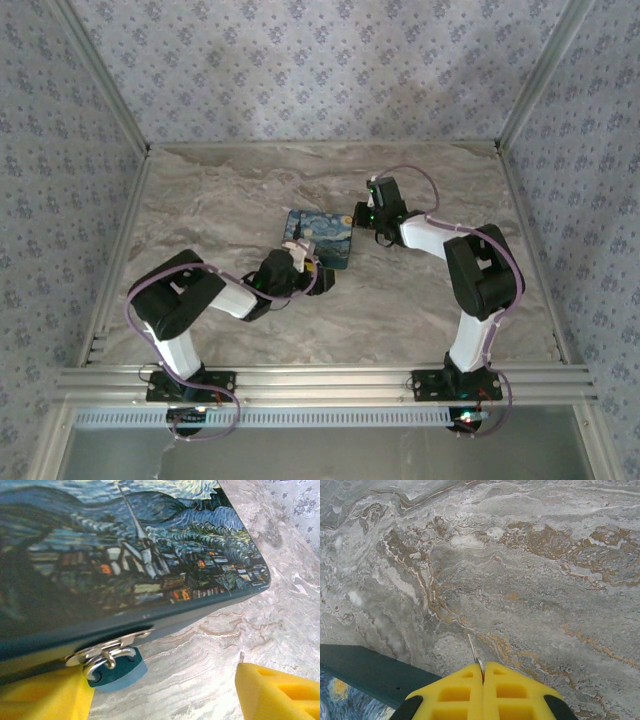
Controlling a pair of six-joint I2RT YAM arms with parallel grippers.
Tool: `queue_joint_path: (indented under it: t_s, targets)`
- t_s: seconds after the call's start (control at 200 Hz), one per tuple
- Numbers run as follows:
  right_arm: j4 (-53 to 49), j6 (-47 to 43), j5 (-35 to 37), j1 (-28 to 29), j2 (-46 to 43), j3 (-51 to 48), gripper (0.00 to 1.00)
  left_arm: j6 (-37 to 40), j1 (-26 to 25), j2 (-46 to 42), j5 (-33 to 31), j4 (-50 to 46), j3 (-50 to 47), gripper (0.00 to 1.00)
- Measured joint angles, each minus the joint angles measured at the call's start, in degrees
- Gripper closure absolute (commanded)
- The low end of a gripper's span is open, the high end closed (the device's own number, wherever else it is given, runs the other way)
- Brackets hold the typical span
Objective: Unlock the padlock with the key
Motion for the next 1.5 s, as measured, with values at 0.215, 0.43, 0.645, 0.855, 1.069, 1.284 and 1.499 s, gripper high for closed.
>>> queue_joint_path:
  t_s: [0.215, 0.43, 0.645, 0.855, 1.069, 1.284, 1.499]
  targets:
    - [0.0, 0.0, -0.2, 0.2, 0.0, 0.0, 1.0, -0.7, 0.0, -0.1, 0.7, 1.9, -1.1, 0.29]
    - [0.0, 0.0, -0.2, 0.2, 0.0, 0.0, 1.0, -1.3, 0.0, -0.1, 2.4, 3.1, -1.4, 0.32]
    - [0.0, 0.0, -0.2, 0.3, 0.0, 0.0, 1.0, -1.9, 0.0, -0.1, 2.4, 4.5, -3.0, 0.31]
    - [0.0, 0.0, -0.2, 0.3, 0.0, 0.0, 1.0, -2.1, 0.0, -0.2, 2.4, 4.8, -3.0, 0.31]
    - [0.0, 0.0, -0.2, 0.4, 0.0, 0.0, 1.0, -2.3, 0.1, 1.5, 4.4, 6.1, -1.7, 0.32]
    - [0.1, 0.0, 0.3, 0.4, 0.0, 0.0, 1.0, -3.0, 0.3, 3.2, 5.4, 8.1, -1.0, 0.29]
    - [0.2, 0.0, 0.8, 0.3, 0.0, 0.0, 1.0, -4.4, 0.3, 3.9, 5.0, 9.5, -0.8, 0.32]
